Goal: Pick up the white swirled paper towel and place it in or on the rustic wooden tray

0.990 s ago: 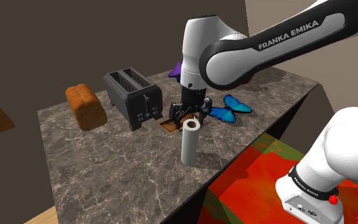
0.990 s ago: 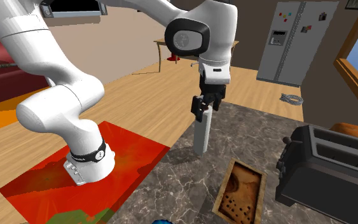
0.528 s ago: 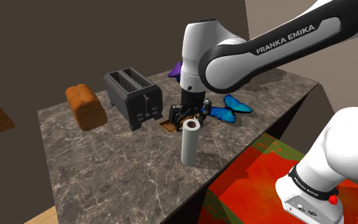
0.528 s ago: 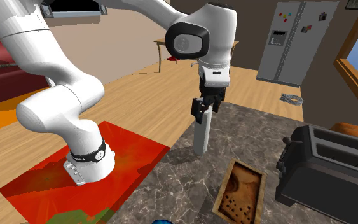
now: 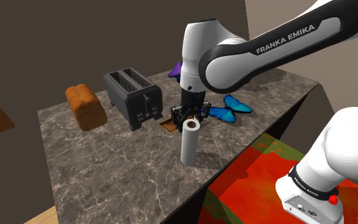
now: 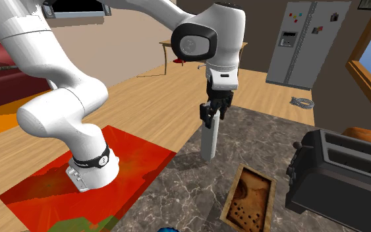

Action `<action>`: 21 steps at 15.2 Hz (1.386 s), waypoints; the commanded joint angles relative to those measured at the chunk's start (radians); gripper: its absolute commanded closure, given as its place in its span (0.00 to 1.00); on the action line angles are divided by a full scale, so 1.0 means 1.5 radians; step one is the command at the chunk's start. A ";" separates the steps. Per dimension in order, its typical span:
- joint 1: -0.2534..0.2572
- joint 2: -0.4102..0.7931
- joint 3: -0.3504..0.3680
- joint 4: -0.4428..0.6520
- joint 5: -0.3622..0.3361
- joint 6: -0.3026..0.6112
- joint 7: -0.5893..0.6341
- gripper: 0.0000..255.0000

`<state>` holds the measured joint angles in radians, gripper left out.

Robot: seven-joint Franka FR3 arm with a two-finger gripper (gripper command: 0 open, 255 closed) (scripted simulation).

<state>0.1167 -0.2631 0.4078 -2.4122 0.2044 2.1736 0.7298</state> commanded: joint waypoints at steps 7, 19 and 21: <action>0.000 -0.017 -0.005 0.022 0.002 -0.039 0.000 1.00; -0.001 -0.052 -0.019 0.101 0.000 -0.152 0.002 1.00; -0.002 -0.056 -0.022 0.115 -0.001 -0.170 0.002 1.00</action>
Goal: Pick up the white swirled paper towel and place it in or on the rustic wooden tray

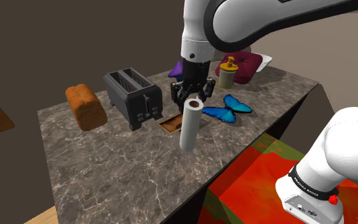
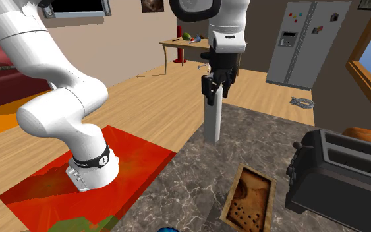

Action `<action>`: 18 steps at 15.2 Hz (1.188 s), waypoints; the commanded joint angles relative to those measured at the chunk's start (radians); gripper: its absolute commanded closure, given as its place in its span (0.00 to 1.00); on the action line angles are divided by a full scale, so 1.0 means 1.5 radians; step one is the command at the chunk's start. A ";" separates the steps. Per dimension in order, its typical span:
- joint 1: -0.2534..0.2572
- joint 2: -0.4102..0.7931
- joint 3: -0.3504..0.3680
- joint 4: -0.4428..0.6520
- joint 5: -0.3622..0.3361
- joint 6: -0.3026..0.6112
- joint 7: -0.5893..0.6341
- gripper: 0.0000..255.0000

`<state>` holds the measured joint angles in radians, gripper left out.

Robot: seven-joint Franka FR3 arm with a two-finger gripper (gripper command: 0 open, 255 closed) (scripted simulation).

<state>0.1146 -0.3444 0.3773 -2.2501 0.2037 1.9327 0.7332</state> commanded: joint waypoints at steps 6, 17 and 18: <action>-0.009 0.004 -0.014 0.064 -0.010 -0.061 -0.007 1.00; -0.073 0.170 -0.081 0.301 -0.076 -0.151 -0.103 1.00; -0.078 0.188 -0.086 0.329 -0.081 -0.161 -0.110 1.00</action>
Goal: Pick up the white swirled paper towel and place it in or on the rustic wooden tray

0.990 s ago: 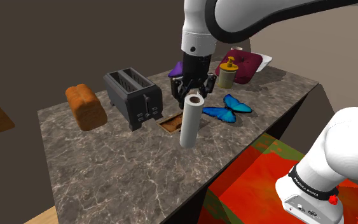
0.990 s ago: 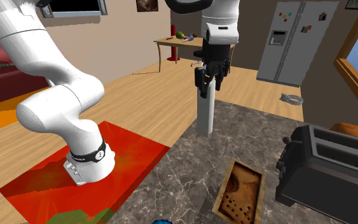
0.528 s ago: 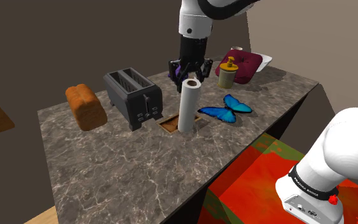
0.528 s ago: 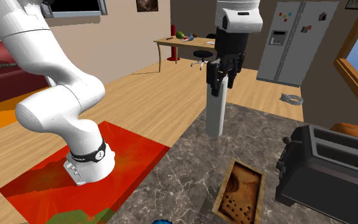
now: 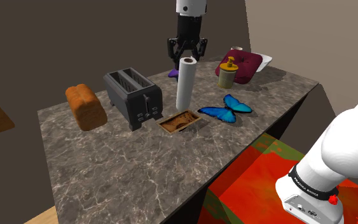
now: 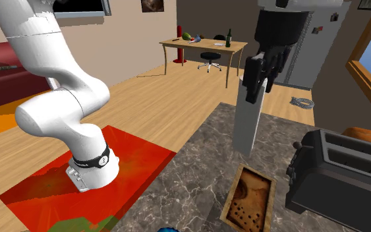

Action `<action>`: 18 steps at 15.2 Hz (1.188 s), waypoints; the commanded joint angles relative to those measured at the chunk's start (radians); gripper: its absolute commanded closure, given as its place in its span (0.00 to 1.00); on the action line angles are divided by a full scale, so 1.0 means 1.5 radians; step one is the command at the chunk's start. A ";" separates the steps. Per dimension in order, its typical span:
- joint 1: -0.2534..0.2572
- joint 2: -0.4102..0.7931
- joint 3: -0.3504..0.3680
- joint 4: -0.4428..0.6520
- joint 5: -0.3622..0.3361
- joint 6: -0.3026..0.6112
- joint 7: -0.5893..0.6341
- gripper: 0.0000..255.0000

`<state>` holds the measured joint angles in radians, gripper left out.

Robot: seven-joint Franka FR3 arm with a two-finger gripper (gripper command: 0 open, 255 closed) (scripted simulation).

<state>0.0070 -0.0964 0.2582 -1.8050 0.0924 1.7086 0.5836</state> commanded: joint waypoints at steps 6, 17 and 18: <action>-0.029 0.138 -0.029 0.213 -0.033 -0.082 -0.050 1.00; -0.031 0.123 -0.030 0.095 -0.030 0.021 -0.057 1.00; -0.031 0.123 -0.030 0.086 -0.030 0.030 -0.058 1.00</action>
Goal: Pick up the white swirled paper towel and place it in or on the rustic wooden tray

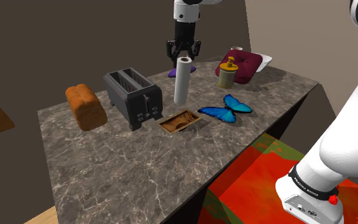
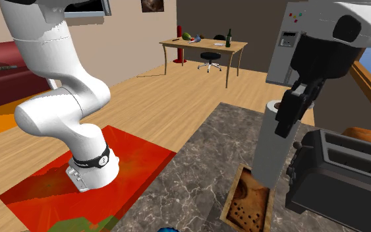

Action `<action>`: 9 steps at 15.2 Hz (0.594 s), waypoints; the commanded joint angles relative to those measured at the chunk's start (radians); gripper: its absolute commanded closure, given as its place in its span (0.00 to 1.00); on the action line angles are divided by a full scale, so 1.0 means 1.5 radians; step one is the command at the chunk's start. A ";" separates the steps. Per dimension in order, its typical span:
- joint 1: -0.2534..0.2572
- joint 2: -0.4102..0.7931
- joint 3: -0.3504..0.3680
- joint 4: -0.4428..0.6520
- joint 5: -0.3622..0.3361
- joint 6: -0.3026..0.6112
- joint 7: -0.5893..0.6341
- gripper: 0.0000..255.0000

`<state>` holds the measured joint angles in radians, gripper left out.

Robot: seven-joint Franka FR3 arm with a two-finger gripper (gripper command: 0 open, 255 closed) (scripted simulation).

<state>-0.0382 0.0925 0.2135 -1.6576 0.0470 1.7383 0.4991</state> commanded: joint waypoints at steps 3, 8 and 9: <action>-0.001 -0.003 0.000 -0.039 0.001 0.037 -0.003 1.00; 0.000 0.000 0.000 -0.080 0.001 0.081 -0.005 1.00; 0.000 0.001 0.000 -0.088 0.001 0.090 -0.005 1.00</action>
<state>-0.0386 0.0933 0.2131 -1.7777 0.0482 1.8591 0.4924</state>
